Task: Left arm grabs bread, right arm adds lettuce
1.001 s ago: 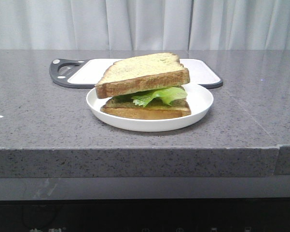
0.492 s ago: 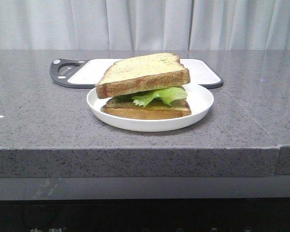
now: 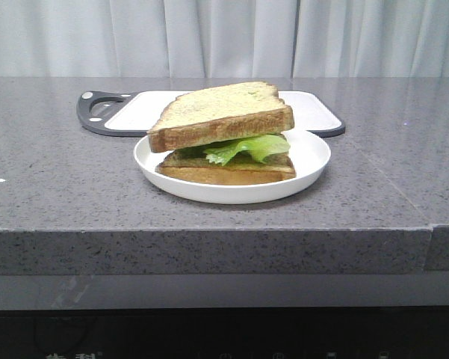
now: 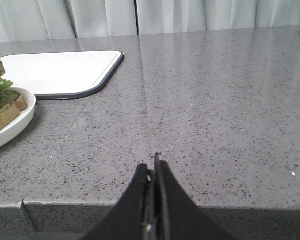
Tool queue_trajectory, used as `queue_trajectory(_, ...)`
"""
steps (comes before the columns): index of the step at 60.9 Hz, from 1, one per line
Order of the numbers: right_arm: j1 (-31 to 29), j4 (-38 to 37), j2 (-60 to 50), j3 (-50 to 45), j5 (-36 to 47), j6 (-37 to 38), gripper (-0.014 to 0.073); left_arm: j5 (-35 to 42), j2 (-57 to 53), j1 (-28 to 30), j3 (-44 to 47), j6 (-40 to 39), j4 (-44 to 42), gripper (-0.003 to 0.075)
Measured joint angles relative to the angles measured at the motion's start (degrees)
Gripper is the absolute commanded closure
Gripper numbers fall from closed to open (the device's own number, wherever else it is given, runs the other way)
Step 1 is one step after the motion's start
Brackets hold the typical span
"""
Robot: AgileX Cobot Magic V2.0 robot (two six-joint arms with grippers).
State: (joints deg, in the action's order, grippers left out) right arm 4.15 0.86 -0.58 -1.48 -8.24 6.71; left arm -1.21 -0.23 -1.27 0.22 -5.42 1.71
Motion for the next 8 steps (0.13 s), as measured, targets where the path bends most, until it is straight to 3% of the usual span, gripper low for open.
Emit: queue_trajectory(8,0.00,0.00,0.00,0.00,0.00,0.00,0.0711,0.00,0.00,0.00,0.00,0.00,0.00,0.0741)
